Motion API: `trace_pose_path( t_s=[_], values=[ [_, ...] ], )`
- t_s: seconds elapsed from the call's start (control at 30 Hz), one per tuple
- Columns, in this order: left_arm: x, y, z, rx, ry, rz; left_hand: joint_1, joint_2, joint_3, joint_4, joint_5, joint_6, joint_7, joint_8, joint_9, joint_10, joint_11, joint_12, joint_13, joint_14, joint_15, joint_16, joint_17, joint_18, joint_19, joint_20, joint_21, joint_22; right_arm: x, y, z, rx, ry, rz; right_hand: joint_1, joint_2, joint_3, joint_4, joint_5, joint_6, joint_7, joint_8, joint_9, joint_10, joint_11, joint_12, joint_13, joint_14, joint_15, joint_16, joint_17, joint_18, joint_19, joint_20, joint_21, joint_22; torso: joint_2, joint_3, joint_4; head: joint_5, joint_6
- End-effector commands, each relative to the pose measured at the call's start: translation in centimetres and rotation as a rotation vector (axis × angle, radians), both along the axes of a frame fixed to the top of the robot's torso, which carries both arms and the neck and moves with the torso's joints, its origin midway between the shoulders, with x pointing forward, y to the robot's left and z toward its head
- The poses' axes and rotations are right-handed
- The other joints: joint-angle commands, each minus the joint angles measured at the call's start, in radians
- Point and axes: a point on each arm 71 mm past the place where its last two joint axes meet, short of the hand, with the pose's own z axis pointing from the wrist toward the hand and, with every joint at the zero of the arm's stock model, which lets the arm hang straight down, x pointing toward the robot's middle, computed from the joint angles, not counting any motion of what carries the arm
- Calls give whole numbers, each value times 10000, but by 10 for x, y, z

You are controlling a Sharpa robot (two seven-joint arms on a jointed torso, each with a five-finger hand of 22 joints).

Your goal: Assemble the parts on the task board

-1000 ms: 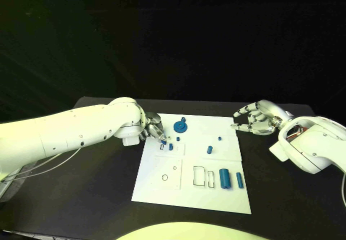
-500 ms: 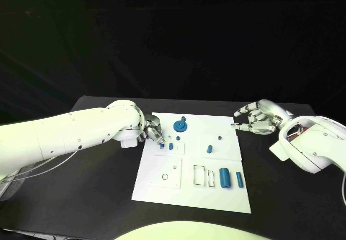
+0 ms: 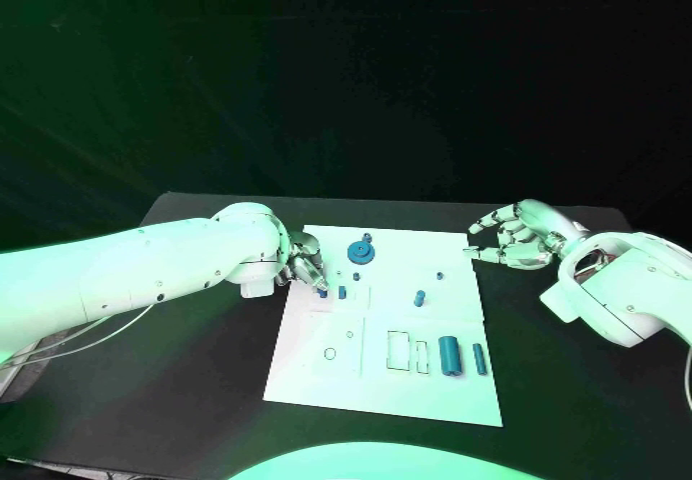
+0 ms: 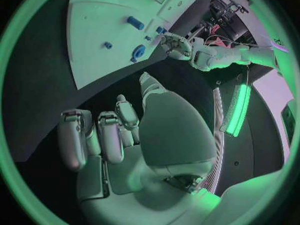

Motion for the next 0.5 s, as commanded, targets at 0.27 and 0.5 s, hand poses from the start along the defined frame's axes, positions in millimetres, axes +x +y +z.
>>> trace_pose_path(
  t_s=[0.27, 0.5],
  values=[
    [-2, -2, -3, 65, 180, -276, 65, 55, 1870, -1910, 42, 139, -53, 40, 10, 23, -23, 14, -84, 827, -56, 39, 1814, -165, 84, -7, 53, -6, 0, 1, 0, -97, -11, 130, -3, 76, -69, -6, 72, 97, 0, 47, -11, -68, 7, -51, -14, 838, -26, -49, 1899, 178, 499, 12, -64, 2245, -3, 0, 21, -41, -43],
    [-1, -1, -2, 177, -74, -276, 69, 72, 1877, -1900, 37, 138, -52, 33, 7, 18, -23, 4, -90, 827, -58, 39, 1813, -166, 84, -8, 53, -5, 0, 2, 0, -45, -30, 132, 12, 92, -59, -11, 81, 99, -2, 51, -13, -57, 5, -42, -5, 838, -28, -50, 1897, 178, 501, 10, -63, 2245, 1, -8, 13, -43, -45]
  ],
)
